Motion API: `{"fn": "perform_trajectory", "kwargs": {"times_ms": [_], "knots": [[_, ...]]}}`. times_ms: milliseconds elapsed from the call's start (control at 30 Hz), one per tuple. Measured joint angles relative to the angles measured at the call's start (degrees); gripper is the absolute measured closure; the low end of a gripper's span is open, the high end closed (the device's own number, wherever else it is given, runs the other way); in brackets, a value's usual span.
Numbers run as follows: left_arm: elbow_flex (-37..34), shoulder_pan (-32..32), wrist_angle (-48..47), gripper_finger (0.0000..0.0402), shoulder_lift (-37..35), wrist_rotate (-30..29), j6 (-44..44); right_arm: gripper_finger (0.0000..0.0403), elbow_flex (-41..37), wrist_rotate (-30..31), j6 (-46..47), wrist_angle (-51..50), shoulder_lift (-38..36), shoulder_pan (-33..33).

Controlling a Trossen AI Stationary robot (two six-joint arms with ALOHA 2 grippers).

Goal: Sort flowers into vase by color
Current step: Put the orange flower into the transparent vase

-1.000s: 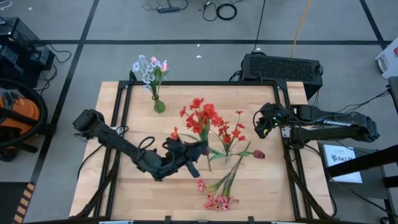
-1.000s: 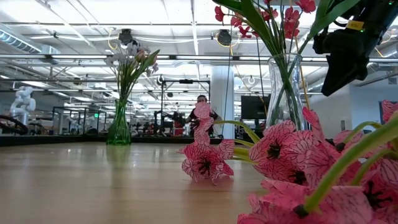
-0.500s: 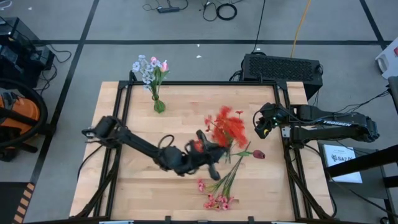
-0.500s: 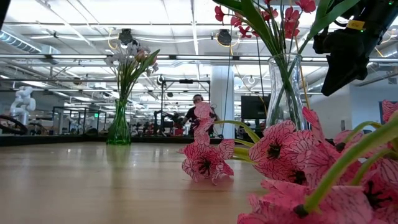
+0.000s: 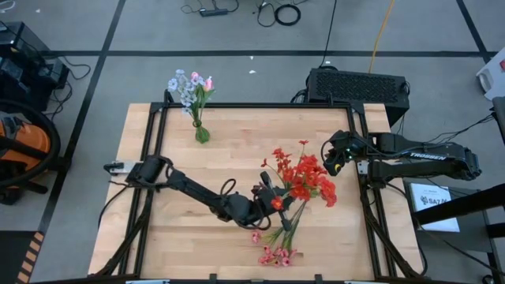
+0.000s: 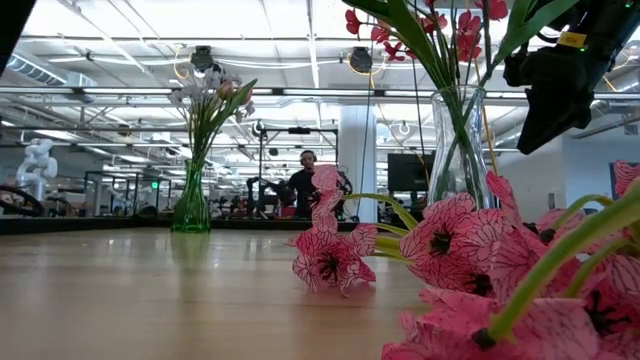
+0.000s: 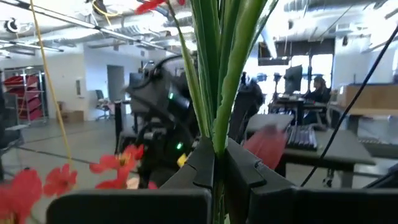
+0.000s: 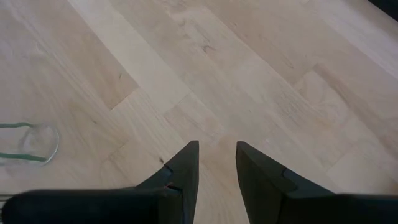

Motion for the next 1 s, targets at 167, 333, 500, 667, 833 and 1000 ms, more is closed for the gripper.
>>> {"fn": "perform_trajectory", "kwargs": {"times_ms": [167,333,500,667,833,1000], "knots": [[-0.02,0.34,0.00,0.0388,1.66,-3.32,0.37,0.0305,0.00,-0.15,-0.39,-0.35,0.02,0.00],[0.00,0.21,4.07,0.0388,1.53,-3.35,3.68,0.0305,0.02,-0.15,-0.81,-0.78,0.02,0.00],[0.00,-0.66,7.25,0.0388,1.31,-4.01,11.17,0.0305,0.02,-0.13,-1.05,-0.81,0.00,-0.01],[0.00,-0.95,4.98,0.0388,1.31,-5.09,11.87,0.0305,0.02,-0.13,-1.05,-0.81,0.00,0.00],[0.00,-0.43,-2.78,0.0387,1.32,-5.75,5.07,0.0305,0.02,-0.13,-1.13,-0.79,0.00,0.00],[-0.02,0.27,-11.86,0.0377,1.40,-5.78,-2.82,0.0305,0.02,-0.13,-1.27,-0.79,0.02,0.00]]}}
